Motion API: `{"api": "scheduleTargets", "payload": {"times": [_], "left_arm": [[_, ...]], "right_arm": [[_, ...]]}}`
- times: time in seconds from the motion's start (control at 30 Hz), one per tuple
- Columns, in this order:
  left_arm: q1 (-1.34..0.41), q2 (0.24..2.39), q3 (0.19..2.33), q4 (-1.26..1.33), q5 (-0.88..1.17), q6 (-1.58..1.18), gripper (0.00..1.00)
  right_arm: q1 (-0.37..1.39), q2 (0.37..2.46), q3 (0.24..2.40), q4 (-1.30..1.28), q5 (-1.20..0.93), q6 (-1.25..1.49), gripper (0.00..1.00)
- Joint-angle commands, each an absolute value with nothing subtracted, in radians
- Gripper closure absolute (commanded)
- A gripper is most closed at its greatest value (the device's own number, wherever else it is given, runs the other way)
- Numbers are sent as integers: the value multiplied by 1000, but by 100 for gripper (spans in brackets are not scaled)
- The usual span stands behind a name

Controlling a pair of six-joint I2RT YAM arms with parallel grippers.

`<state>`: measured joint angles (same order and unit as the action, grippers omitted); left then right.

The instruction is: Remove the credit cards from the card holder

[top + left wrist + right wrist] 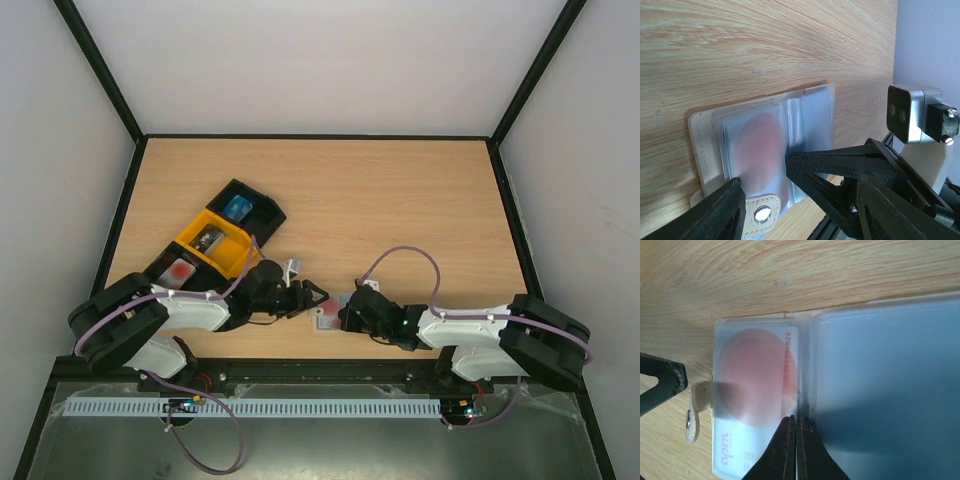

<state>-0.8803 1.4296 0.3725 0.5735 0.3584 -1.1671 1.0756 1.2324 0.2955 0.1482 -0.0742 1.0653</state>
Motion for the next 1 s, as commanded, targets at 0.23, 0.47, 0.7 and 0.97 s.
{"api": "scheduleTargets", "payload": {"times": [0.23,0.47,0.7,0.97], "left_arm": [[-879,1451,371,603,368,-1157,36],[-879,1488,381,627,387,-1155,36],[-886,1509,389,634,393,-1157,36],[-886,1530,394,647,398,-1160,36]], "right_arm": [[1081,1287,270,99,-35,1053,98],[1083,1278,264,110,-40,1055,98],[1083,1272,263,114,-39,1055,98],[1083,1263,261,117,-38,1055,98]]}}
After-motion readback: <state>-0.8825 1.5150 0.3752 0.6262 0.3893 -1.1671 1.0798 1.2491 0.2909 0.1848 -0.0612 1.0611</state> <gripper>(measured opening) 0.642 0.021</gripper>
